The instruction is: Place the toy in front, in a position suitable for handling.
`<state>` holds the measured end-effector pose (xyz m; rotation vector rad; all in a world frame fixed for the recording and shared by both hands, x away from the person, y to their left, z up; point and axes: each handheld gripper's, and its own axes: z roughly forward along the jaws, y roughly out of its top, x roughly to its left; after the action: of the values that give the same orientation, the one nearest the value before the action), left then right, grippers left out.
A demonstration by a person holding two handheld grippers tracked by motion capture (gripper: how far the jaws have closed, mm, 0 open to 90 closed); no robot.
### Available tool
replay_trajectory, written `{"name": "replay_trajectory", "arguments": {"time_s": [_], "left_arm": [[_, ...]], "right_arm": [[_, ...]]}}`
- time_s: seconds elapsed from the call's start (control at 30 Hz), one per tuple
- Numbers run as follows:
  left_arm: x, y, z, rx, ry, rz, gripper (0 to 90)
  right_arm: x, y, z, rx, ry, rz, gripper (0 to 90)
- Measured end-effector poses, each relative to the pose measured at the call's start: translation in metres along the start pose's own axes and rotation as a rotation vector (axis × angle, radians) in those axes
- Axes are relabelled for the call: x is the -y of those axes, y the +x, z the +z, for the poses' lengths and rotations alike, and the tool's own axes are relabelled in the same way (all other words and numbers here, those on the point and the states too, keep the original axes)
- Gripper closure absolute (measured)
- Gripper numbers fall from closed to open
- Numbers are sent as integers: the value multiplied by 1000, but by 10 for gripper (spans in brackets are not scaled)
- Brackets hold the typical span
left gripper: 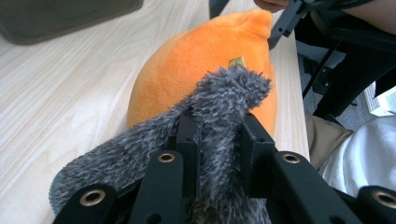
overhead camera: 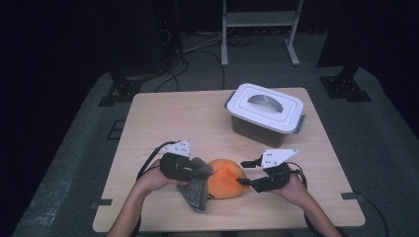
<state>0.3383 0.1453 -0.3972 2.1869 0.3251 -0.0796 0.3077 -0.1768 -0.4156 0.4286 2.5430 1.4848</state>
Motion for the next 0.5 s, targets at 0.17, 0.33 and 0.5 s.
{"name": "replay_trajectory", "arguments": {"time_s": [0.17,0.33,0.5], "left_arm": [[-4,-1,-1,-2,9,9,729],[-17,-8,-4,-13,14,45,730],[-42,-21,-1,3,17,112,729]], "right_arm": [[0,-4,11,-59,3,32,489],[-9,8,9,-34,15,-33,667],[-14,15,13,-36,20,-73,689]]}}
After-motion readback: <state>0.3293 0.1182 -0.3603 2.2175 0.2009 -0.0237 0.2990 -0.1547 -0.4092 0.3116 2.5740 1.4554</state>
